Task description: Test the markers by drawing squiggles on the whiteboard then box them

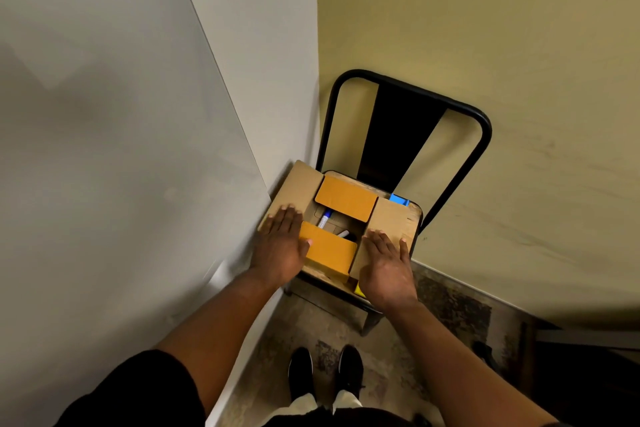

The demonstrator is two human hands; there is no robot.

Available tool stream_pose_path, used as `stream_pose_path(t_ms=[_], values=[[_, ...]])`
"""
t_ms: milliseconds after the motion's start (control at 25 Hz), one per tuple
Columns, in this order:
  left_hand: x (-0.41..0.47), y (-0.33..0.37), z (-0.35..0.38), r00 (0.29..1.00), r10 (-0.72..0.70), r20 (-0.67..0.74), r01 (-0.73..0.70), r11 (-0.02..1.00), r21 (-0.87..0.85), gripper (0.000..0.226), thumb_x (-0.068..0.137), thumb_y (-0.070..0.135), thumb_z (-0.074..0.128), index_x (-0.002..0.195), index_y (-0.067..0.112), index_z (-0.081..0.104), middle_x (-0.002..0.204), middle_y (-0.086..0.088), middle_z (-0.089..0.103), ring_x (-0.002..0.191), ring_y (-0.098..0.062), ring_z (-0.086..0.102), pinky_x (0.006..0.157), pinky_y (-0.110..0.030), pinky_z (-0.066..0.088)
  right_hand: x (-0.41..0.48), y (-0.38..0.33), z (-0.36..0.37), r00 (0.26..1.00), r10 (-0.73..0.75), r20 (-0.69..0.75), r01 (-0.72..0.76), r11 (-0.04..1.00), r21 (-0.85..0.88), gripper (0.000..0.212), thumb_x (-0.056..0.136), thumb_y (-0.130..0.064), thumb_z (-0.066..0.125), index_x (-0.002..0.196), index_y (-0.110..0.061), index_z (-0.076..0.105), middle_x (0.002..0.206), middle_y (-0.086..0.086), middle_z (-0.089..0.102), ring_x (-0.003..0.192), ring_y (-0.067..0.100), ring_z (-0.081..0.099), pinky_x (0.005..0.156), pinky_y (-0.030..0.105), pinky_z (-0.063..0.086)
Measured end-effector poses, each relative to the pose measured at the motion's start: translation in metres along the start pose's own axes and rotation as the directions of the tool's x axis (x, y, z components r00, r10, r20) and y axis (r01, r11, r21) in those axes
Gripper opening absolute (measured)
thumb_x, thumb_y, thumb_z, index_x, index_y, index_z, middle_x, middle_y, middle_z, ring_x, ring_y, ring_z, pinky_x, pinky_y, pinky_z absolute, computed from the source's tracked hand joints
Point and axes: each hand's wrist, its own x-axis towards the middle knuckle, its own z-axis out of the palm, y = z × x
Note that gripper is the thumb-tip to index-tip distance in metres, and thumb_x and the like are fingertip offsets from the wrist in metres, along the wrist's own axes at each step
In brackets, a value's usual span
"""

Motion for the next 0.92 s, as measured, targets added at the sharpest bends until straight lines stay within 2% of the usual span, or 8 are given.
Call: stream_pose_path(t_ms=[200,320,440,600,720,800,840,920], values=[[0.016,0.034,-0.008,0.966,0.231,0.118,-0.234,0.972,0.017,0.072,0.098,0.058,0.025,0.156,0.018,0.014,0.164,-0.006,0.012,0.152,-0.021,0.000,0.122,-0.043,-0.002,0.017,-0.015,-0.010,0.985,-0.112,-0.128,0.122,0.990,0.076,0.060,0.094,-0.023,0.050,0.152,-0.017,0.037,0.159,0.004,0.036,0.149,0.016,0.024,0.125,0.040,0.000],[0.024,0.043,-0.003,0.951,0.247,0.187,-0.255,0.967,0.021,0.069,0.097,0.054,0.033,0.154,0.017,0.021,0.160,-0.006,0.027,0.151,-0.023,0.011,0.121,-0.050,-0.008,0.030,-0.027,-0.017,0.995,-0.087,-0.054,0.098,0.960,0.263,0.057,0.093,-0.019,0.057,0.148,-0.019,0.043,0.153,0.002,0.045,0.140,0.022,0.041,0.115,0.035,0.031],[0.026,0.046,-0.011,0.962,0.249,0.113,-0.250,0.968,-0.005,0.062,0.093,0.045,0.046,0.148,0.020,0.033,0.150,-0.004,0.045,0.142,-0.023,0.034,0.120,-0.056,-0.003,0.044,-0.030,-0.018,1.000,-0.002,-0.030,0.014,0.909,0.417,0.047,0.094,-0.018,0.057,0.140,-0.022,0.053,0.140,0.003,0.057,0.121,0.025,0.057,0.096,0.033,0.046],[0.006,0.042,-0.029,0.962,0.251,-0.104,-0.255,0.967,-0.023,0.047,0.096,0.042,0.044,0.138,0.020,0.048,0.133,-0.003,0.058,0.127,-0.020,0.050,0.119,-0.051,0.017,0.059,-0.024,-0.019,0.999,0.034,-0.023,-0.019,0.880,0.474,0.037,0.099,-0.015,0.050,0.135,-0.019,0.058,0.133,0.006,0.063,0.116,0.024,0.060,0.097,0.032,0.047],[-0.029,0.036,-0.027,0.924,0.219,-0.313,-0.278,0.948,-0.155,0.037,0.100,0.039,0.041,0.123,0.019,0.063,0.115,0.000,0.065,0.108,-0.017,0.056,0.107,-0.040,0.039,0.062,-0.023,-0.017,1.000,0.012,0.011,-0.016,0.890,0.456,0.034,0.100,-0.018,0.048,0.132,-0.020,0.061,0.127,0.005,0.066,0.111,0.024,0.062,0.091,0.030,0.048],[-0.056,0.036,-0.012,0.915,0.192,-0.354,-0.282,0.933,-0.224,0.033,0.101,0.038,0.044,0.112,0.019,0.069,0.107,0.001,0.069,0.100,-0.014,0.059,0.100,-0.035,0.044,0.062,-0.027,-0.012,0.999,-0.015,0.049,-0.005,0.923,0.385,0.033,0.100,-0.023,0.048,0.129,-0.022,0.062,0.121,0.005,0.068,0.107,0.024,0.064,0.087,0.032,0.051],[-0.066,0.037,-0.003,0.926,0.187,-0.327,-0.270,0.935,-0.229,0.035,0.101,0.040,0.043,0.111,0.019,0.070,0.109,0.001,0.070,0.103,-0.014,0.061,0.102,-0.034,0.045,0.061,-0.029,-0.009,0.997,-0.036,0.065,0.012,0.942,0.335,0.032,0.100,-0.026,0.047,0.128,-0.021,0.062,0.120,0.005,0.068,0.106,0.024,0.064,0.087,0.034,0.052],[-0.078,0.035,0.016,0.968,0.163,-0.194,-0.205,0.953,-0.224,0.047,0.102,0.046,0.034,0.128,0.019,0.063,0.134,-0.002,0.061,0.127,-0.018,0.053,0.113,-0.036,0.035,0.061,-0.036,-0.006,0.993,-0.076,0.089,0.053,0.970,0.237,0.032,0.100,-0.029,0.047,0.127,-0.018,0.061,0.121,0.007,0.067,0.105,0.024,0.063,0.086,0.036,0.052]])
